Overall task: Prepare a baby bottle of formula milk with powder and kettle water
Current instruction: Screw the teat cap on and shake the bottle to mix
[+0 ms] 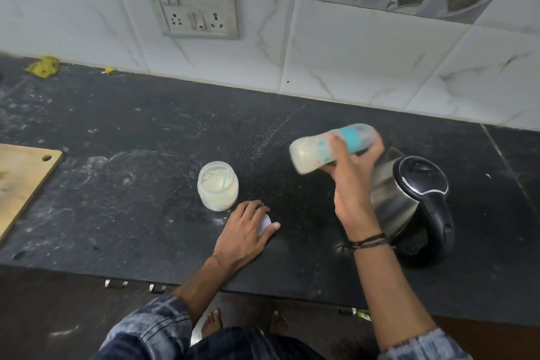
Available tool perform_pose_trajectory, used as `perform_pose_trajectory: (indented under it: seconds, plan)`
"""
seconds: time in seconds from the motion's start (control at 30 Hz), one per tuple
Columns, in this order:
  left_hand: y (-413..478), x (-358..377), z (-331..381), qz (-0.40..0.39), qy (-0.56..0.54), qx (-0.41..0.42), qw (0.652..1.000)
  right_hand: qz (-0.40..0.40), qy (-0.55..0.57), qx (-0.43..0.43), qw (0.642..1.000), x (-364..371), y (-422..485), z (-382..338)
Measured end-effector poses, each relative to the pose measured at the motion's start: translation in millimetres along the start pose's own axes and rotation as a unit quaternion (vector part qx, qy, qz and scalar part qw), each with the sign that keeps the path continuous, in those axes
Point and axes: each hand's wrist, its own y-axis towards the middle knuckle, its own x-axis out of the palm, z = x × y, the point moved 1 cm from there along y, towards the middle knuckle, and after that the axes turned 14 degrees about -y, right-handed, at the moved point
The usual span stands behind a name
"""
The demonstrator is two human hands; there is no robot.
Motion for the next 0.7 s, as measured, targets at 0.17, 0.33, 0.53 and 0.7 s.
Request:
perform_pose_trajectory:
  seconds: [0.17,0.33,0.53,0.7]
  plan:
    - [0,0,-1,0.003,-0.002,-0.002,1.0,0.045,0.05,-0.026,0.997,-5,1,-5]
    - [0,-1,-1,0.002,-0.005,-0.004,1.0,-0.032,-0.04,-0.038,0.998,-8,2,-8]
    - [0,0,-1,0.007,-0.007,0.0,1.0,0.007,-0.003,-0.026,1.0,-8,4,-8]
    - [1,1,-1,0.005,-0.007,-0.006,1.0,0.085,0.109,-0.045,0.989,-11,-2,-8]
